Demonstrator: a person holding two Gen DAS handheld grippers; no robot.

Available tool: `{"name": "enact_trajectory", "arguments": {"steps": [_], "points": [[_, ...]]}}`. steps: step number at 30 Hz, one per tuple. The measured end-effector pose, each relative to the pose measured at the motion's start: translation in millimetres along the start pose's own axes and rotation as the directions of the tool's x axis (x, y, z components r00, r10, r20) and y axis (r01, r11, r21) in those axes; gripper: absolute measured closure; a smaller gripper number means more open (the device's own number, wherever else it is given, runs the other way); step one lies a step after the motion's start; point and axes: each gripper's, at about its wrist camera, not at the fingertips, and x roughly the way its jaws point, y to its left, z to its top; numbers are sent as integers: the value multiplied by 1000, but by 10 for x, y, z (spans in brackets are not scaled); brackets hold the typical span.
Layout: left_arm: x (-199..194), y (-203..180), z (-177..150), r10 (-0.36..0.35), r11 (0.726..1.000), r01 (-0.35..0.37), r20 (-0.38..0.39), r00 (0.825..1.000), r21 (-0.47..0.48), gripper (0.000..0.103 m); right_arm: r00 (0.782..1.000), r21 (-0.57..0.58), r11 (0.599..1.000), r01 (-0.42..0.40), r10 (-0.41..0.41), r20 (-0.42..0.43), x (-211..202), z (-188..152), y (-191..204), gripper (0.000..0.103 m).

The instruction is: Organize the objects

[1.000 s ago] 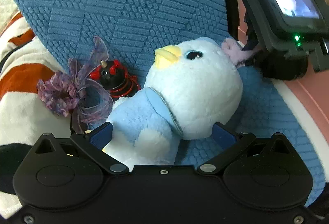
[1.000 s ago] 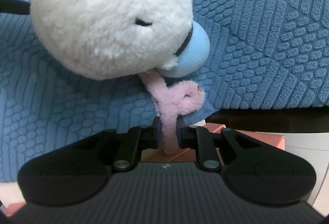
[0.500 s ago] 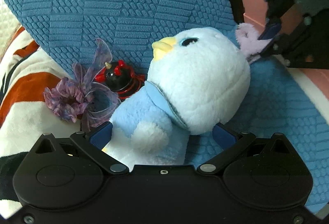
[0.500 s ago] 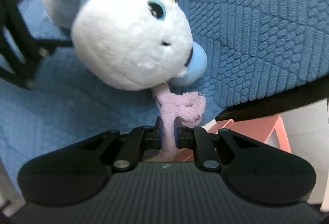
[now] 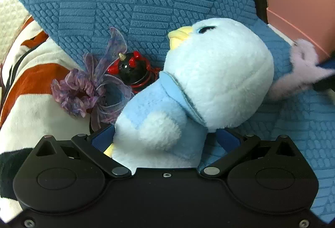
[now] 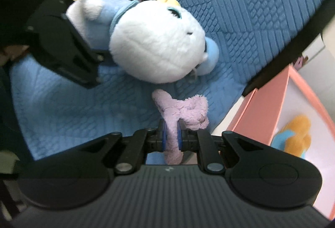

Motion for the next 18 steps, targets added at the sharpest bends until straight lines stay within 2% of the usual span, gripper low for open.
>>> {"name": "enact_trajectory", "arguments": {"steps": [4,8,13,18], "points": [[74,-39,34,41,998,-41,-3,999,42,0,1000,55,998,-2,1,13,-45,-107,141,90],[79,-29,46,74,997,-73,0,997,35,12,997,83,994,75,-77,27,-132,-159,269,90],[-50,123,54,21,997,-20,16,1000,-70,26,995,161,984,76,-87,58,-222,-213,313,90],[-256,255,-11,-27,980,31,20,999,-199,43,998,211,976,54,-61,27,-140,-282,352,90]]}}
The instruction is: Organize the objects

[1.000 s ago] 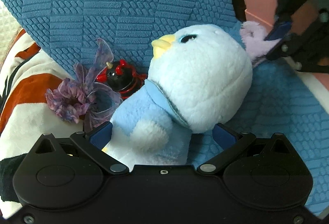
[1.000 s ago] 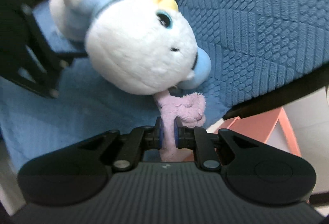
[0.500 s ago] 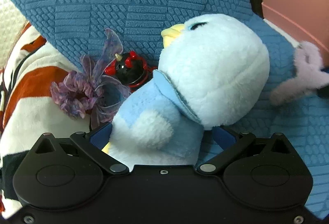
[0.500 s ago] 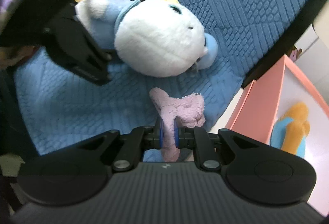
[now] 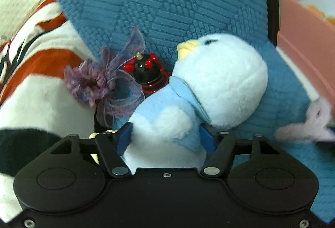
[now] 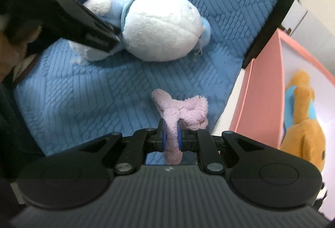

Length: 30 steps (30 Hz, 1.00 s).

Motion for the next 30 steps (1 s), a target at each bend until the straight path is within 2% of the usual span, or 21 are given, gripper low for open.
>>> {"name": "enact_trajectory", "arguments": {"steps": [3,5,12,13,15,19,22,24,27,30], "points": [[-119,84,-47,-42,996,43,10,999,-84,52,1000,37,999,-15,15,10,3,-16,-8,90],[-185,111,-86,-53,992,54,16,998,-109,52,1000,64,998,-21,21,14,9,-34,-18,90],[-240,42,-131,-51,998,52,24,998,-46,49,998,154,987,-54,51,27,-14,-163,48,88],[-236,39,-129,-50,998,51,23,998,-46,46,998,172,983,-67,64,24,-11,-192,60,88],[-210,25,-122,-52,998,53,17,999,-33,33,996,201,975,-94,92,23,-17,-231,68,87],[-148,-37,-96,-55,999,55,4,998,0,22,994,255,961,-108,105,24,-49,-309,80,84],[-117,-113,-75,-46,998,46,3,999,43,14,996,270,959,-91,88,24,-84,-349,70,72],[-95,-161,-67,-38,996,37,13,999,79,12,997,264,962,-71,63,38,-123,-374,74,54],[-36,-257,-49,-4,989,0,25,1000,147,9,998,250,967,-42,29,56,-160,-373,47,42],[51,-319,-27,5,982,-8,18,1000,188,8,998,233,972,-24,10,63,-125,-358,10,36]]}}
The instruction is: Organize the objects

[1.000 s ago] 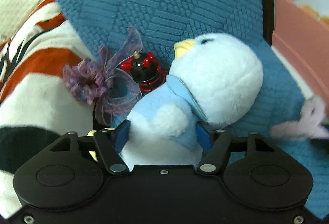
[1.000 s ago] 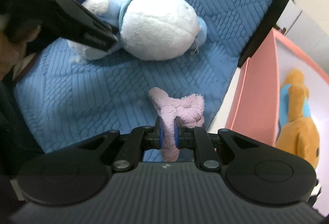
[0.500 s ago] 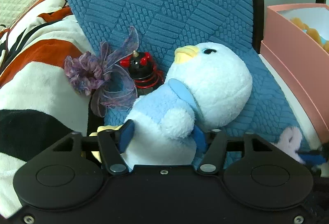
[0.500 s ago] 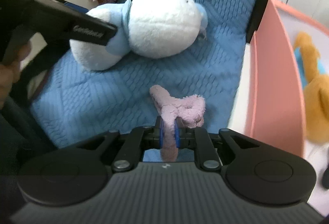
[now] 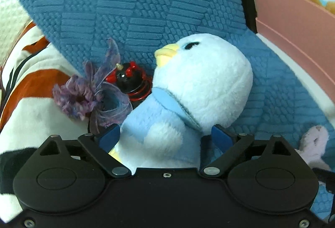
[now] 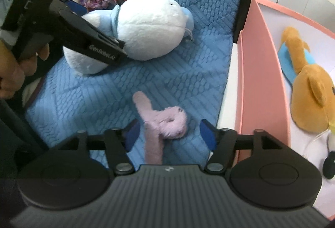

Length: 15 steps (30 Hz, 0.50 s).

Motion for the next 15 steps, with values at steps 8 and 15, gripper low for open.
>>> {"name": "enact_trajectory", "arguments": {"steps": [8,15], "points": [[180,-123,44,29,995,-27,-10,1000,99,2,1000,-71,997,12,-14,-27,220,1,26,36],[436,-112,95,79,989,-73,-49,996,129,1,999,-96,995,-3,-1,-44,347,29,46,47]]}}
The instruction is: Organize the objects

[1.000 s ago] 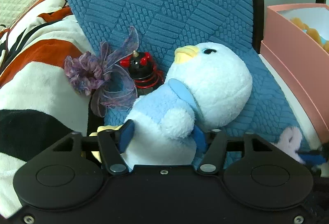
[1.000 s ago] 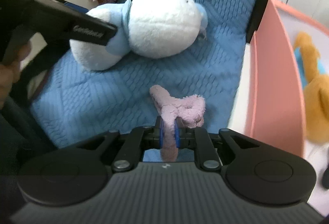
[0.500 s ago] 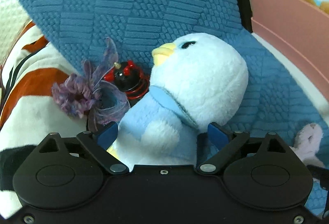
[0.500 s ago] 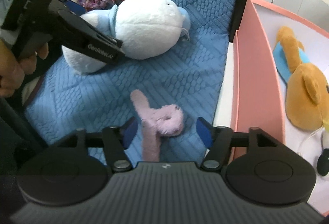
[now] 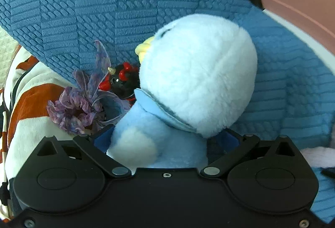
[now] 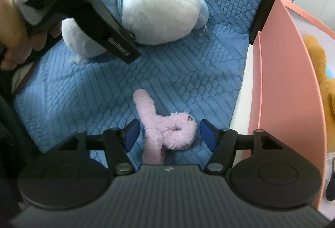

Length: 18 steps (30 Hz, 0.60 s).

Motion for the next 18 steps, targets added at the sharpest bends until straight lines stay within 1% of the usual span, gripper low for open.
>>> {"name": "enact_trajectory", "arguments": {"steps": [2,5,9,12,14,16,18], "points": [[67,-9,3,22,1000,-22,-15,1000,11,2,1000,-20,1000,-2,2,-5,24,-4,5,50],[155,-7,3,62,998,-62,-37,997,18,8,1000,-19,1000,-9,9,-6,38,8,-13,51],[135,78,-3,38,999,-39,-43,998,-36,14,1000,-7,1000,-8,8,-6,39,29,-35,51],[54,167,-23,-13,995,9,-42,999,-102,16,1000,6,1000,7,-7,2,21,44,-64,51],[-4,253,-46,-59,983,50,-49,997,-176,17,1000,31,999,10,-10,12,2,51,-103,51],[-93,341,-87,-115,963,104,-33,993,-249,18,1000,62,998,-5,4,18,-16,65,-141,51],[-177,425,-141,-171,930,155,-18,985,-333,20,1000,83,996,-14,12,28,-43,71,-162,51]]}}
